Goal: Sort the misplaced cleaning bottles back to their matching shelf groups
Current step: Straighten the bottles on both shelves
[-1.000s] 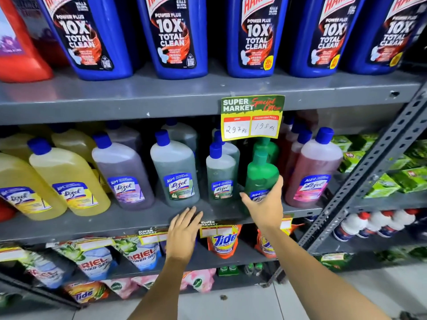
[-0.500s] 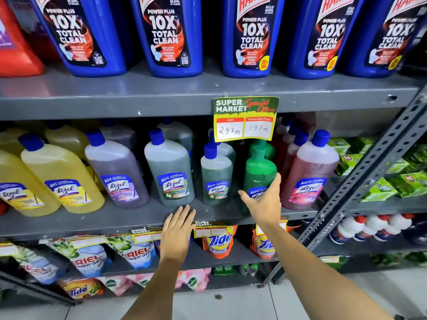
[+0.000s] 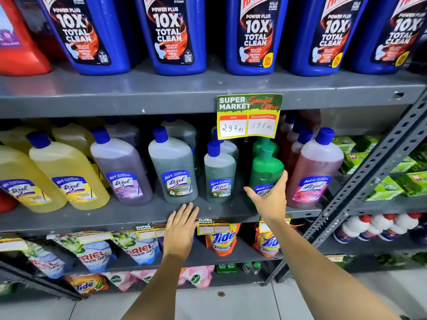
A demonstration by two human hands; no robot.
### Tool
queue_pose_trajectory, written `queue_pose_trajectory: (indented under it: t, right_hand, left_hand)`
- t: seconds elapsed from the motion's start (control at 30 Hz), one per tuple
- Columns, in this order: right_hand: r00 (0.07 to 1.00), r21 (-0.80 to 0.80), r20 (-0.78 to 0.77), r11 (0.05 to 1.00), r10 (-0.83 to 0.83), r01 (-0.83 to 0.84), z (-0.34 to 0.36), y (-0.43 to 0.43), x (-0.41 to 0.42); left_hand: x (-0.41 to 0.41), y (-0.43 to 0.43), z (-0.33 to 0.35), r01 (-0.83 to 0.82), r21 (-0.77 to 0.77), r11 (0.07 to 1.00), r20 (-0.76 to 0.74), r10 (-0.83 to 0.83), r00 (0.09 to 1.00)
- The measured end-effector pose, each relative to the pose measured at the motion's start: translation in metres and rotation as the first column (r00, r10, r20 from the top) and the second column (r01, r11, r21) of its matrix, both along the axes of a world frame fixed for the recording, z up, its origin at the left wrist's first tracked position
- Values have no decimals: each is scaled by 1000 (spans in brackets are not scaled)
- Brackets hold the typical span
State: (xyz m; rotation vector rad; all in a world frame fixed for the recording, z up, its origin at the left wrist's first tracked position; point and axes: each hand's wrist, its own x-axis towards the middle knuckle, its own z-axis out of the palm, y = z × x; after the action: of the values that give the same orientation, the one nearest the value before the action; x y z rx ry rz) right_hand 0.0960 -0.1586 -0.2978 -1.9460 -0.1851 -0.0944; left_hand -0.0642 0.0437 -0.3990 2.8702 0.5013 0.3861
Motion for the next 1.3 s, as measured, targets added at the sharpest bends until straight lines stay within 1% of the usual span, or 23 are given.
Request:
queue_pose_trajectory:
  t: [0.23, 0.53, 0.93, 1.0, 1.07, 1.13, 1.17, 1.23, 1.3]
  right_hand:
    - [1000, 1, 6, 1000, 14, -14, 0, -1, 0]
    - [998, 4, 1, 998, 57, -57, 0, -5, 2]
    - [995, 12, 4, 994, 104, -104, -1, -9, 5]
    - [994, 36, -15, 993, 110, -109, -8, -10, 5]
    - [994, 104, -71, 992, 79, -71, -22, -12, -2]
    - [994, 154, -102, 988, 32, -16, -35, -15, -23]
    - [997, 164, -71, 986, 26, -14, -39, -17, -39]
    - [995, 130, 57, 987, 87, -94, -37, -16, -73]
    - [938, 34, 223, 960, 264, -278, -17, -2, -96]
  left_hand:
    - [0, -1, 2, 1, -10, 1000, 4, -1, 1000]
    - [0, 0, 1, 1, 19, 1000, 0, -1, 1000]
    - [0, -2, -3, -11, 45, 999, 72, 8, 997]
    - [0, -1, -1, 5, 55, 998, 60, -8, 998]
    - [-3, 0, 3, 18, 52, 998, 65, -21, 998]
    - [-10, 2, 11, -8, 12, 1000, 121, 7, 993]
    - [-13, 2, 17, -27, -2, 1000, 158, 27, 987]
    - [-24, 5, 34, -49, 7, 999, 227, 46, 973]
    - [-36, 12, 61, -71, 48, 996, 300, 53, 952]
